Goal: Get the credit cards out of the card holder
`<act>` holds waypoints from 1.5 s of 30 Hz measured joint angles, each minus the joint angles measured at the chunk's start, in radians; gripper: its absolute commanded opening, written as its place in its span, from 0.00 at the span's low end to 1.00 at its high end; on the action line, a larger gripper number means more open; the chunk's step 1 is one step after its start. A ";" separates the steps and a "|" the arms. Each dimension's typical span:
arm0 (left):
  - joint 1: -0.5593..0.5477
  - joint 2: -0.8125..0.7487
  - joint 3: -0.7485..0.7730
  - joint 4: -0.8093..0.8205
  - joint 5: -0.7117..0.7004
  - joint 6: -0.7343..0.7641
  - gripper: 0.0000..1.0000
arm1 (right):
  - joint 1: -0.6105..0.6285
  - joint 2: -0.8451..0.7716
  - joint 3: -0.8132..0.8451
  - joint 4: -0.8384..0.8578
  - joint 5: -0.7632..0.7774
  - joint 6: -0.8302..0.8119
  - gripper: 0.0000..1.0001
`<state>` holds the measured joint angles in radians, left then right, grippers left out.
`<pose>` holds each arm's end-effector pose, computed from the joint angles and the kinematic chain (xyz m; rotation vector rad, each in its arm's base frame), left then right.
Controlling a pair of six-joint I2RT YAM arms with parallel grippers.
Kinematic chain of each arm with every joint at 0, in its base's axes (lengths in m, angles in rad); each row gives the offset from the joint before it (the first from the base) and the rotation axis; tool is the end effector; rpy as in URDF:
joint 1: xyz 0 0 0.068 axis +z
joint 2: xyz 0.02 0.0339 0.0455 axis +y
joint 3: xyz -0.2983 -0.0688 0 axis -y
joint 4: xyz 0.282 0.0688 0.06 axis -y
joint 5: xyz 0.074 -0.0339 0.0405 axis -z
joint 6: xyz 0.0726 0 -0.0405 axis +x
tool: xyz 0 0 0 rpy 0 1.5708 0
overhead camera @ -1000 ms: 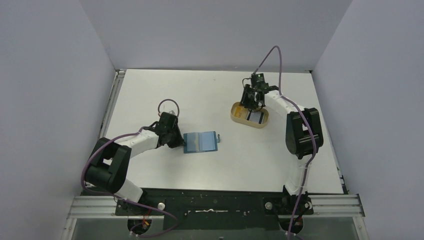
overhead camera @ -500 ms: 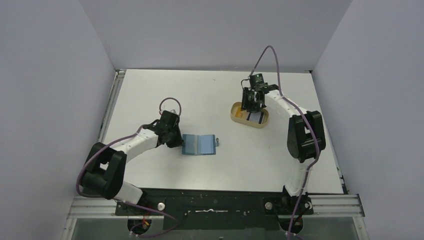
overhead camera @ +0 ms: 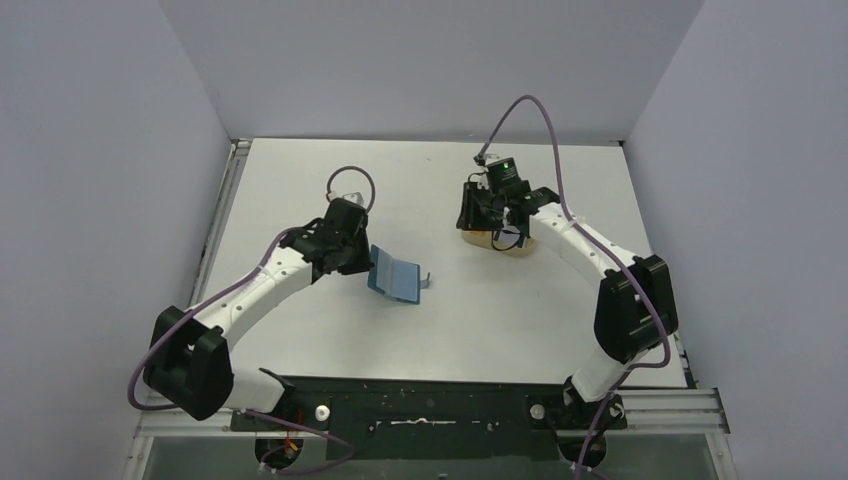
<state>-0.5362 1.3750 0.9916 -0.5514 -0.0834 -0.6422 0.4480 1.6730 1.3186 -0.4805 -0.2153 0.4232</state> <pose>0.2892 -0.1649 0.2385 -0.1696 2.5370 -0.3769 0.3836 0.2015 0.2612 -0.1343 2.4834 0.6477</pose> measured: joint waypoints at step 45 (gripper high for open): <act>0.029 0.180 -0.195 0.221 0.028 -0.172 0.00 | 0.252 0.005 -0.231 0.402 -0.190 0.204 0.54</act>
<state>-0.5068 1.5551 0.7963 -0.3302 -0.0555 -0.8139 0.6998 1.6783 1.0878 -0.0784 -0.4053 0.6270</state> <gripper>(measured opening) 0.007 0.535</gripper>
